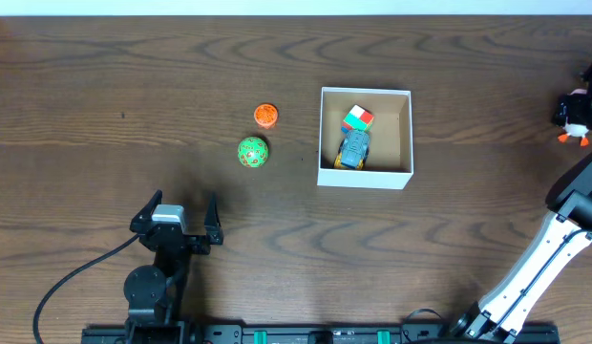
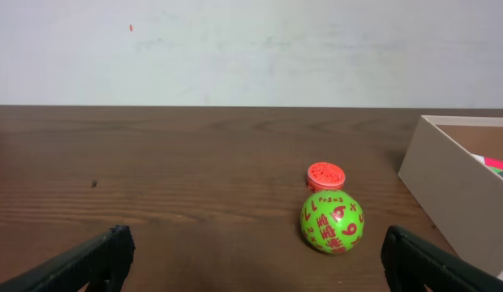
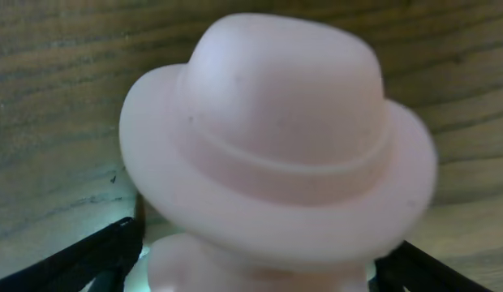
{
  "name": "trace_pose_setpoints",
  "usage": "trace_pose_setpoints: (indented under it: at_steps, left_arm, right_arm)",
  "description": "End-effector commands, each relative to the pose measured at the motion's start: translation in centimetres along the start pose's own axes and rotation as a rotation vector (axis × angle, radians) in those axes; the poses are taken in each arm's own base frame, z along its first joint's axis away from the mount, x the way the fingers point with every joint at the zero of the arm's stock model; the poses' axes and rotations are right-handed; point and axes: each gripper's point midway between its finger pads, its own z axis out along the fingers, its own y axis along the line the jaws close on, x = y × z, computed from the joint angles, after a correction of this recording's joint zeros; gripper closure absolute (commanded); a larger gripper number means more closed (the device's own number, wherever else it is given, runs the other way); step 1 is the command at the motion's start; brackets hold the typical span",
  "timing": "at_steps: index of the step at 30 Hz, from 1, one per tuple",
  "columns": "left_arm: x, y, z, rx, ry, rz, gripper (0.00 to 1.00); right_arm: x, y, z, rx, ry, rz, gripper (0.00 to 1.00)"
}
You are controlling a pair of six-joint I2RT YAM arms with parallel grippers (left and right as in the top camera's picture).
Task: Pack container
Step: 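Move the right gripper to the pink-hatted duck and grasp it, then carry the duck into the box and release it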
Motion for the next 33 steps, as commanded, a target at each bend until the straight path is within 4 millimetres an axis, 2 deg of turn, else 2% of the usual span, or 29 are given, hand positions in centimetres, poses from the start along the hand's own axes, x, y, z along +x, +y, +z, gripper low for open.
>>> trace_pose_setpoints:
  at_steps: [1,4,8,11,12,13,16,18,21,24,26,30,33]
  left_arm:
    - [1.5,0.0,0.1,0.008,0.046,0.002,0.02]
    - [1.5,0.0,0.1,0.008,0.046,0.002,0.02]
    - [1.5,0.0,0.1,0.007,0.045,0.002,0.02]
    - [1.5,0.0,0.1,0.007,0.045,0.002,0.02]
    - [1.5,0.0,0.1,0.007,0.045,0.002,0.02]
    - [1.5,0.0,0.1,0.007,0.045,0.002,0.02]
    - [1.5,0.0,0.1,0.007,0.045,0.002,0.02]
    - [1.5,0.0,0.1,0.007,0.045,0.002,0.02]
    - [1.5,0.0,0.1,0.007,0.045,0.002,0.02]
    - [1.5,0.0,0.1,0.008,0.046,0.002,0.02]
    - [1.5,0.0,0.1,0.007,0.045,0.002,0.02]
    - [1.5,0.0,0.1,0.007,0.045,0.002,0.02]
    - [1.5,0.0,0.1,0.007,0.045,0.002,0.02]
  right_arm:
    - [-0.9,0.2,-0.5,0.005,-0.027,0.021,0.21]
    - [-1.0,0.2,-0.5,0.006,-0.031,0.021,0.34]
    - [-1.2,0.2,-0.7,0.008,-0.039,0.035,0.46]
    - [-2.7,0.4,-2.3,0.017,-0.089,0.084,0.66]
    - [-3.4,0.6,-3.3,0.02,-0.114,0.099,0.72]
    - [-4.2,0.9,-4.3,0.02,-0.142,0.108,0.75]
    - [-7.0,2.7,-8.5,0.002,-0.242,0.108,0.66]
    - [-8.8,4.4,-11.8,-0.014,-0.313,0.092,0.65]
    - [-11.2,8.6,-17.4,-0.066,-0.422,0.045,0.66]
    - [-12.6,14.8,-23.2,-0.14,-0.522,-0.056,0.67]
    - [-12.7,18.6,-26.5,-0.167,-0.569,-0.118,0.73]
    - [-11.5,26.3,-32.1,-0.204,-0.628,-0.239,0.73]
    - [-9.1,31.2,-33.7,-0.223,-0.595,-0.314,0.76]
